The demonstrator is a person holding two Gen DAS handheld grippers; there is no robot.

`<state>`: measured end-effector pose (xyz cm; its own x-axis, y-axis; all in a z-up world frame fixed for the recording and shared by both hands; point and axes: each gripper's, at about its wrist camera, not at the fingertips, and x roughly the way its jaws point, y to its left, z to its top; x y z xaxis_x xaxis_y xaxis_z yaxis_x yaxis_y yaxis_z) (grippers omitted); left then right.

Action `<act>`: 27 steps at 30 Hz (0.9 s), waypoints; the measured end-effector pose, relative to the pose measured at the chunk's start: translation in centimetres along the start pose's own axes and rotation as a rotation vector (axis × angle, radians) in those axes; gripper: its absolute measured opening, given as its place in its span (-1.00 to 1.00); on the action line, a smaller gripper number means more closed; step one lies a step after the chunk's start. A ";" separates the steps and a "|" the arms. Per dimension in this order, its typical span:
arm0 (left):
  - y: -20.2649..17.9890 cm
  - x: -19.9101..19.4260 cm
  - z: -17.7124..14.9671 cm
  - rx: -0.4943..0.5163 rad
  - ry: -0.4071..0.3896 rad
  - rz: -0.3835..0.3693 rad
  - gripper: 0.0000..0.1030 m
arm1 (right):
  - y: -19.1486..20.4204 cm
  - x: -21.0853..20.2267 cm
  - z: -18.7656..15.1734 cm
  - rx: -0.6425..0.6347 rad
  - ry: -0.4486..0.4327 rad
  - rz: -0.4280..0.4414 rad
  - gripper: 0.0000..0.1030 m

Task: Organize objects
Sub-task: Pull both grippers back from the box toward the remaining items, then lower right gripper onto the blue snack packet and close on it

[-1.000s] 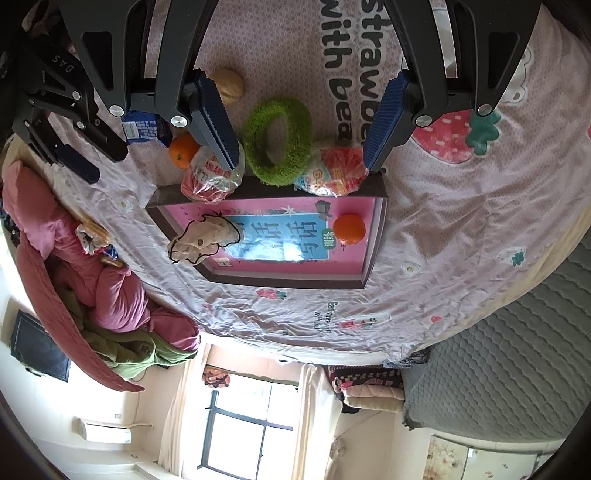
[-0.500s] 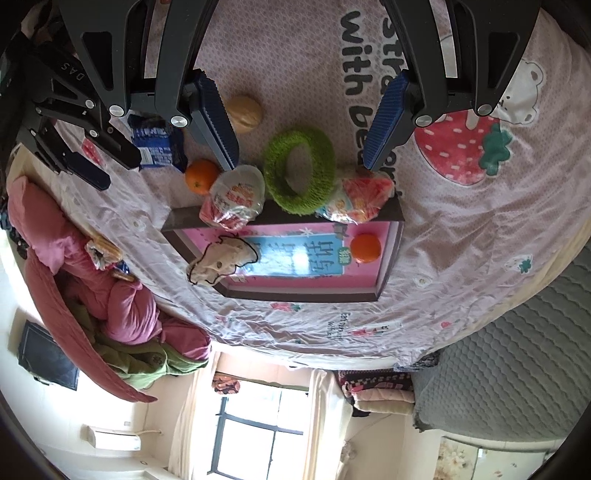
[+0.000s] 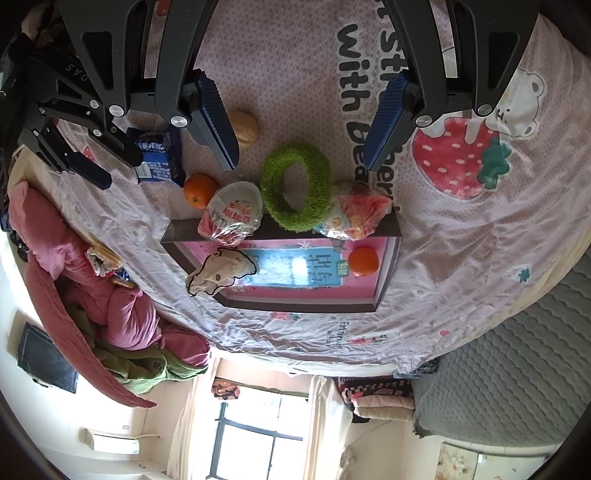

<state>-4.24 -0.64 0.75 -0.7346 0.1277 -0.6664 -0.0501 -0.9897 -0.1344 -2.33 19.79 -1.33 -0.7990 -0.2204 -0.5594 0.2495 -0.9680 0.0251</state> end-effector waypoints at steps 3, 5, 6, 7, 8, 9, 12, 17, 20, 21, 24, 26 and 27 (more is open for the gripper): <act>0.4 0.2 -0.1 -0.009 0.008 0.002 0.38 | 0.1 0.1 -0.2 -0.001 0.005 0.001 0.23; 0.7 0.3 -0.2 -0.018 0.013 0.001 0.38 | 0.0 0.2 -0.2 0.000 0.011 0.004 0.23; 0.7 0.4 -0.3 -0.019 0.014 0.002 0.38 | 0.1 0.3 -0.2 0.001 0.014 0.006 0.23; 0.8 0.4 -0.3 -0.018 0.016 0.003 0.38 | 0.0 0.3 -0.2 0.004 0.016 0.006 0.23; 0.8 0.5 -0.4 -0.019 0.018 0.004 0.38 | 0.0 0.4 -0.3 0.006 0.019 0.008 0.23; 0.9 0.6 -0.4 -0.021 0.021 0.005 0.38 | 0.0 0.4 -0.4 0.007 0.022 0.008 0.23; 0.9 0.8 -0.5 -0.022 0.025 0.009 0.38 | -0.1 0.5 -0.5 0.013 0.027 0.011 0.23; 1.0 1.3 -0.7 -0.028 0.034 0.010 0.39 | -0.2 0.7 -0.6 0.019 0.034 0.011 0.23; 1.0 1.7 -0.9 -0.028 0.042 0.011 0.38 | -0.3 1.0 -0.8 0.022 0.043 0.012 0.23; 1.0 1.7 -0.9 -0.028 0.044 0.010 0.38 | -0.3 1.0 -0.8 0.022 0.045 0.011 0.23; 1.0 2.0 -1.1 -0.027 0.051 0.009 0.39 | -0.4 1.2 -0.9 0.027 0.056 0.004 0.23; 1.0 2.2 -1.2 -0.027 0.055 0.008 0.38 | -0.5 1.3 -1.0 0.033 0.062 0.000 0.23; 0.9 2.2 -1.2 -0.027 0.056 0.006 0.38 | -0.6 1.4 -1.1 0.039 0.065 -0.001 0.23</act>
<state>-5.11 -1.20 -1.75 -0.6955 0.1256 -0.7075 -0.0267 -0.9884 -0.1492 -3.01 20.17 -3.02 -0.7614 -0.2128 -0.6124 0.2263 -0.9724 0.0565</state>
